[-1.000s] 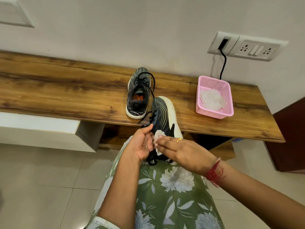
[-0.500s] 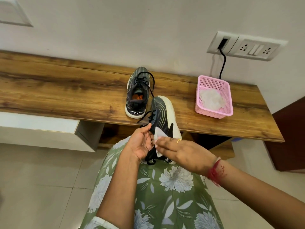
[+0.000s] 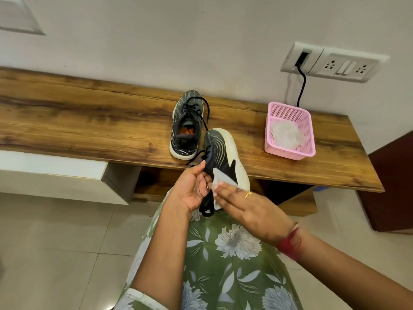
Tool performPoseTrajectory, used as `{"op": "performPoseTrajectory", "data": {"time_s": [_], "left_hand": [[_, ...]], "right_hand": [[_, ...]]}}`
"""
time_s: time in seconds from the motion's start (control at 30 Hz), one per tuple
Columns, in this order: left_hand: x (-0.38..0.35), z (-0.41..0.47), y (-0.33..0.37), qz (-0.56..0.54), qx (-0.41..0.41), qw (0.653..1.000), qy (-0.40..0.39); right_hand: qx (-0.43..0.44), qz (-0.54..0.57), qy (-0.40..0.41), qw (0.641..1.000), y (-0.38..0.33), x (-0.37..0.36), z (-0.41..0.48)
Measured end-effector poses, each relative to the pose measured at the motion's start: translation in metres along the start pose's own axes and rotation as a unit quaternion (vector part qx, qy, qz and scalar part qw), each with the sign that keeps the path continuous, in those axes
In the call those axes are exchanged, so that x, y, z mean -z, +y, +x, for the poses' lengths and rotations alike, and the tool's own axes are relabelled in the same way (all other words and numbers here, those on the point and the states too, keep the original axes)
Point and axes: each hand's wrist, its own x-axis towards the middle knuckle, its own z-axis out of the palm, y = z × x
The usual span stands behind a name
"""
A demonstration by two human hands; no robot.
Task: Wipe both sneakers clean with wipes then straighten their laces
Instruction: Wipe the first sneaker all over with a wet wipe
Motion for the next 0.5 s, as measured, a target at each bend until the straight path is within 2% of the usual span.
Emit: {"op": "performPoseTrajectory", "data": {"time_s": [0.07, 0.2, 0.33, 0.43, 0.5], "left_hand": [[0.002, -0.001, -0.002, 0.008, 0.011, 1.0, -0.001], [-0.001, -0.001, -0.002, -0.039, 0.001, 0.999, -0.012], [-0.001, -0.004, -0.003, -0.025, 0.019, 0.999, -0.011], [-0.003, -0.003, -0.001, -0.039, 0.007, 0.999, -0.015], [-0.006, 0.0, 0.0, -0.042, 0.001, 0.999, -0.008]], "right_hand": [[0.059, -0.008, -0.022, 0.998, -0.003, -0.003, -0.005], [-0.014, -0.021, 0.032, 0.999, 0.008, 0.003, -0.001], [0.068, -0.02, -0.025, 0.997, 0.002, -0.003, -0.008], [-0.032, -0.006, 0.034, 0.999, 0.018, 0.007, -0.005], [-0.04, 0.003, 0.034, 0.999, 0.016, 0.008, -0.003]]}}
